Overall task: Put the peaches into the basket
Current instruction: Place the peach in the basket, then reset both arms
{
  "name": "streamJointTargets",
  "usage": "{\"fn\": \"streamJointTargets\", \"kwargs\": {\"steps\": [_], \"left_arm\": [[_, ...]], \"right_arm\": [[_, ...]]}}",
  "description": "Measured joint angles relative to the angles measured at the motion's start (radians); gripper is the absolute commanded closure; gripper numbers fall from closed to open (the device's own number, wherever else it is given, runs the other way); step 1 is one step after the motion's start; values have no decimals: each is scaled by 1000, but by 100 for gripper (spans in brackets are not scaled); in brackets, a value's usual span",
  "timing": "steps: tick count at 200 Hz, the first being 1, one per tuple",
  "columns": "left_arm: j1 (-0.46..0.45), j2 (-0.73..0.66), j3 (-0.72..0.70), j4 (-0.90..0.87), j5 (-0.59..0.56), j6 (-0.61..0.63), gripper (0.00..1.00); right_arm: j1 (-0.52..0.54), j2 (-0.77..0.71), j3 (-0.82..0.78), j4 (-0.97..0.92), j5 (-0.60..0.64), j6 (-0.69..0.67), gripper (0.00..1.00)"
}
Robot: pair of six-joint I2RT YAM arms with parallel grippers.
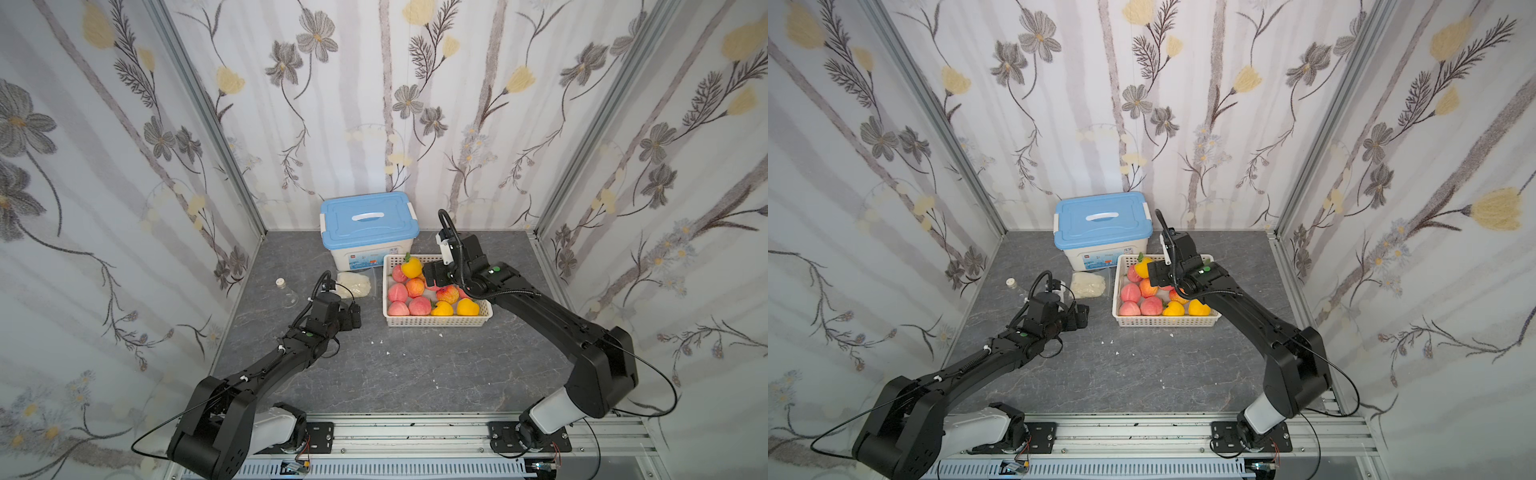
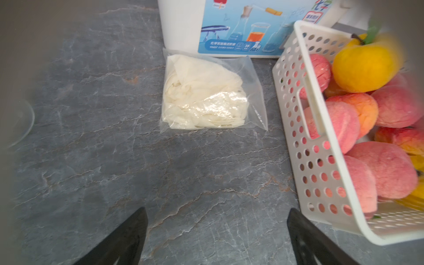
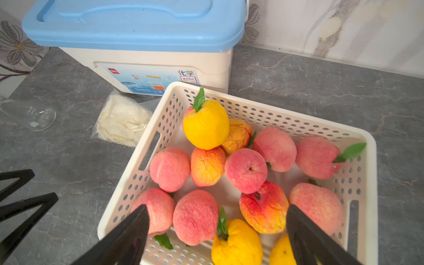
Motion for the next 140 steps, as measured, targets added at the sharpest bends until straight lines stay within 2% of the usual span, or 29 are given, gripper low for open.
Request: {"fn": "streamJointTargets", "kwargs": {"steps": [38,60,91,140], "left_arm": [[-48,-61,-50,89,82,46,2],[-84,-83,-72,143,149,75,2],[-106,-95,-85,199,208,99,2],[-112,-87,-90,228,243,106,2]], "right_arm": [[-67,-318,-331,96,-8,-55,7],[-111,-440,-468,119,8,-72,5],[-170,-542,-612,203,106,-111,2],[-370,-633,-797,394,105,-164,3]]}}
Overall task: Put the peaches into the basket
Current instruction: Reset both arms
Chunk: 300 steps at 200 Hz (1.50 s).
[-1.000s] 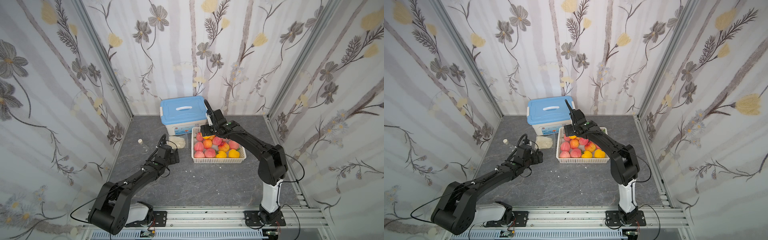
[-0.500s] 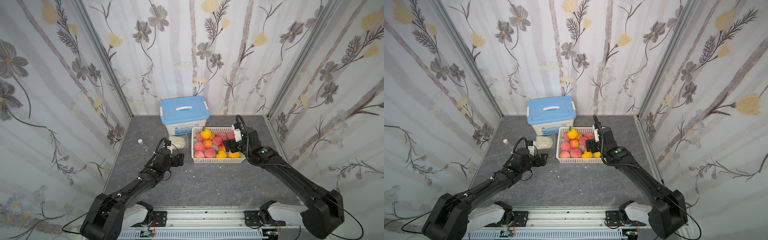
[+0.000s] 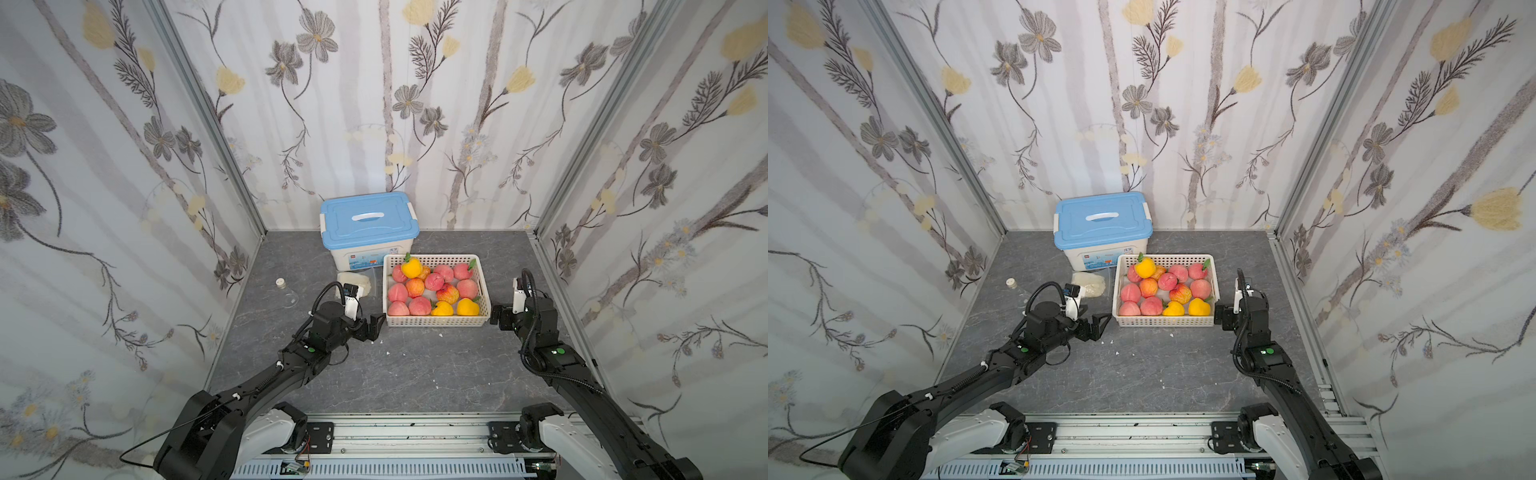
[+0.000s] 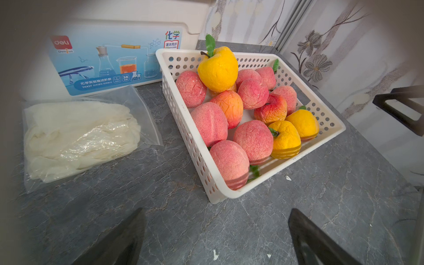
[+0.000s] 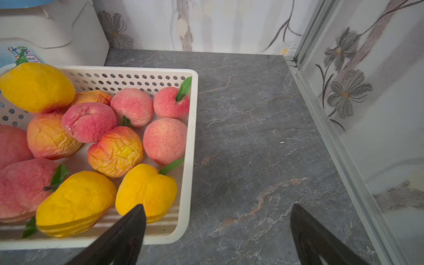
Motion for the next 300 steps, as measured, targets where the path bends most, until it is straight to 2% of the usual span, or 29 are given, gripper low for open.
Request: {"fn": "streamJointTargets", "kwargs": {"steps": [40,71,95,130,161,200,220,239,275,300], "left_arm": [[-1,-20,-7,3,0,8,1],[-1,-21,-8,6,-1,15,1],[-1,-19,-8,6,-2,18,1],[-2,-29,-8,3,-18,23,1],[-2,-45,-8,-6,-37,40,0],[-2,-41,6,-53,-108,71,0],[0,-59,43,-119,-171,79,0],[9,-101,68,-175,-284,76,0],[162,-188,53,-247,-472,76,0],[284,-172,-14,-204,-517,94,0]], "right_arm": [[-45,24,-183,254,-30,-53,2],[-68,92,-222,472,-73,-83,2],[-92,192,-217,623,-104,-83,2],[-97,425,-200,835,-143,-82,0],[-101,444,-151,852,-163,-83,0],[-102,467,-46,774,-136,-68,0],[-102,467,-43,737,-119,-56,0],[-102,467,-43,731,-108,-53,0],[-102,467,-43,725,-103,-53,0],[-102,467,-42,719,-101,-53,0]]}}
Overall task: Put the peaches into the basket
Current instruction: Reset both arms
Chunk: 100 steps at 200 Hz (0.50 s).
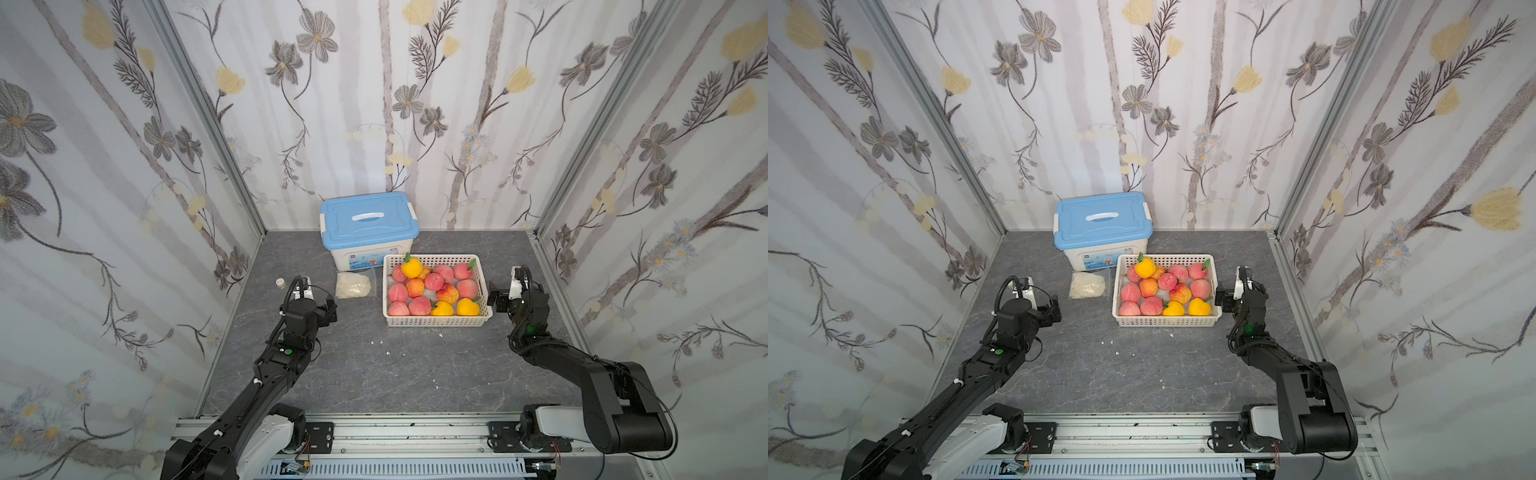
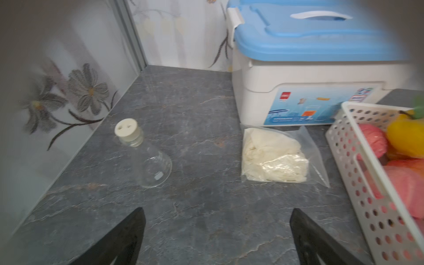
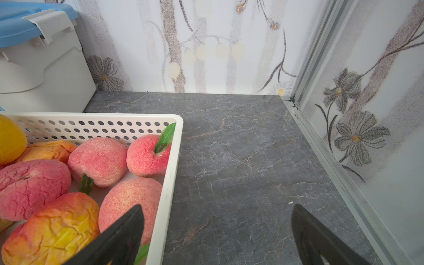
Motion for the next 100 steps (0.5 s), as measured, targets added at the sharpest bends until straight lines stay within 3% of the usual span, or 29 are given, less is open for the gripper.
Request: {"fn": "streamJointTargets", "kwargs": {"steps": [43,100], "left_arm": [[134,196,-91,220,54,15,0],[160,398,-43,441,151,46,0]], "right_arm": [[0,0,0,-18,0,0,0],[0,1,0,-21,0,0,0]]}}
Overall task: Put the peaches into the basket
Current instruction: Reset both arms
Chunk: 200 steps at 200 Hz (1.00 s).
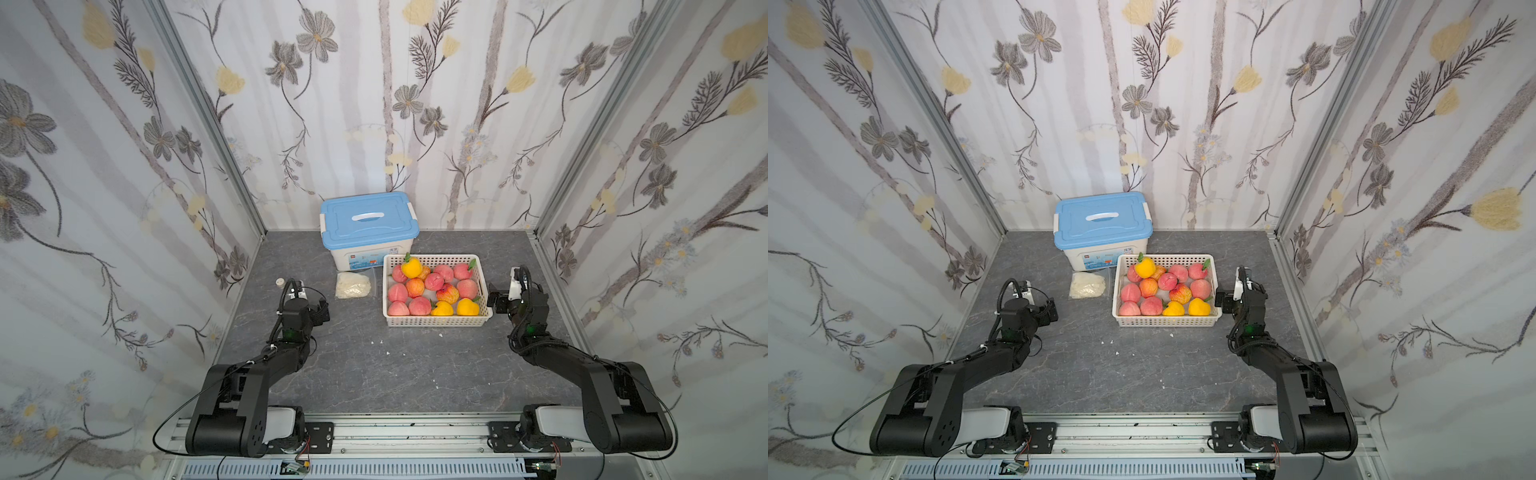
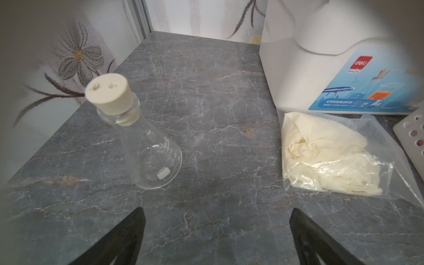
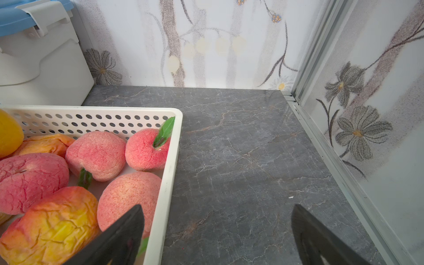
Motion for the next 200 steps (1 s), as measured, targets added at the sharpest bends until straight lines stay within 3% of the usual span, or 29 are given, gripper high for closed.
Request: {"fn": "streamJointTargets", "kwargs": {"steps": [75,127,200], "left_arm": [[21,163,39,129,68,64,0],[76,206,50,182,137,57,0],[75,206,50,190,167,56,0]], "right_arm": [[0,0,0,0,0,0,0],[0,0,0,0,0,0,0],[0,0,0,0,0,0,0]]}}
